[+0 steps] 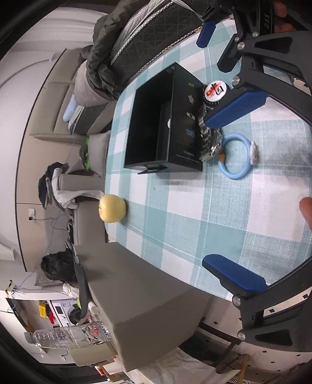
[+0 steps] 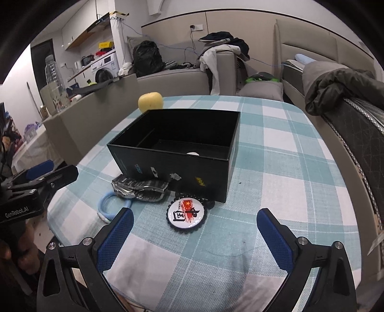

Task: Organize jewelry
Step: 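Move both tools toward the jewelry in front of the black box, then grasp the white badge with the right tool while the left tool grasps the blue bangle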

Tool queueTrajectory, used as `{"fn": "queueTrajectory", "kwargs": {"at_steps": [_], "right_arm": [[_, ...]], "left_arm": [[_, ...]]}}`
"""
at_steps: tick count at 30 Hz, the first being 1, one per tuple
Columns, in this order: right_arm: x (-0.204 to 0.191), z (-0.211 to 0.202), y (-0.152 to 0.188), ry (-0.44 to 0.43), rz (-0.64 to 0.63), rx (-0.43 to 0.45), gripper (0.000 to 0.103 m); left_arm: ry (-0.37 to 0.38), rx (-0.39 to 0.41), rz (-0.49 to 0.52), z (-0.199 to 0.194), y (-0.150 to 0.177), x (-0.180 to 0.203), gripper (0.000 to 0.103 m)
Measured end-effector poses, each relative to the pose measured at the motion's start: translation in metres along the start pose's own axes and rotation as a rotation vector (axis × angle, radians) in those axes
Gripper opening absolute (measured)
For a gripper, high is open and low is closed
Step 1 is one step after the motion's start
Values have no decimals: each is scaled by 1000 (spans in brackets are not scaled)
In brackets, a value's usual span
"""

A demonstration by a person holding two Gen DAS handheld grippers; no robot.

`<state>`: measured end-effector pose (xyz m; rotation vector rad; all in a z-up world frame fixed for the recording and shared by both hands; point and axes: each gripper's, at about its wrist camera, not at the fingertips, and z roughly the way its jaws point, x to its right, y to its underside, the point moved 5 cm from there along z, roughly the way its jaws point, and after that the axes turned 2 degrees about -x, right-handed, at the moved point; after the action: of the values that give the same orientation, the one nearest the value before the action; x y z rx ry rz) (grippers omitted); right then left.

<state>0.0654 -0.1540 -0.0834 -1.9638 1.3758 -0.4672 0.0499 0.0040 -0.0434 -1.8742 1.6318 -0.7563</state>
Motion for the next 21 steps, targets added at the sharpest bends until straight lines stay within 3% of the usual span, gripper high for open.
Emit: {"fn": "queueTrajectory", "kwargs": {"at_steps": [7, 12, 19, 21], "right_arm": [[1, 15, 3, -14, 22, -66, 98], [0, 32, 10, -7, 13, -144, 71], [-12, 38, 13, -25, -37, -164, 67], [-15, 40, 13, -18, -45, -167, 61]], "left_arm": [[17, -37, 7, 8, 4, 2, 102], [45, -84, 18, 16, 8, 4, 102], [54, -126, -4, 21, 12, -1, 102], [57, -130, -4, 21, 13, 0, 102]]}}
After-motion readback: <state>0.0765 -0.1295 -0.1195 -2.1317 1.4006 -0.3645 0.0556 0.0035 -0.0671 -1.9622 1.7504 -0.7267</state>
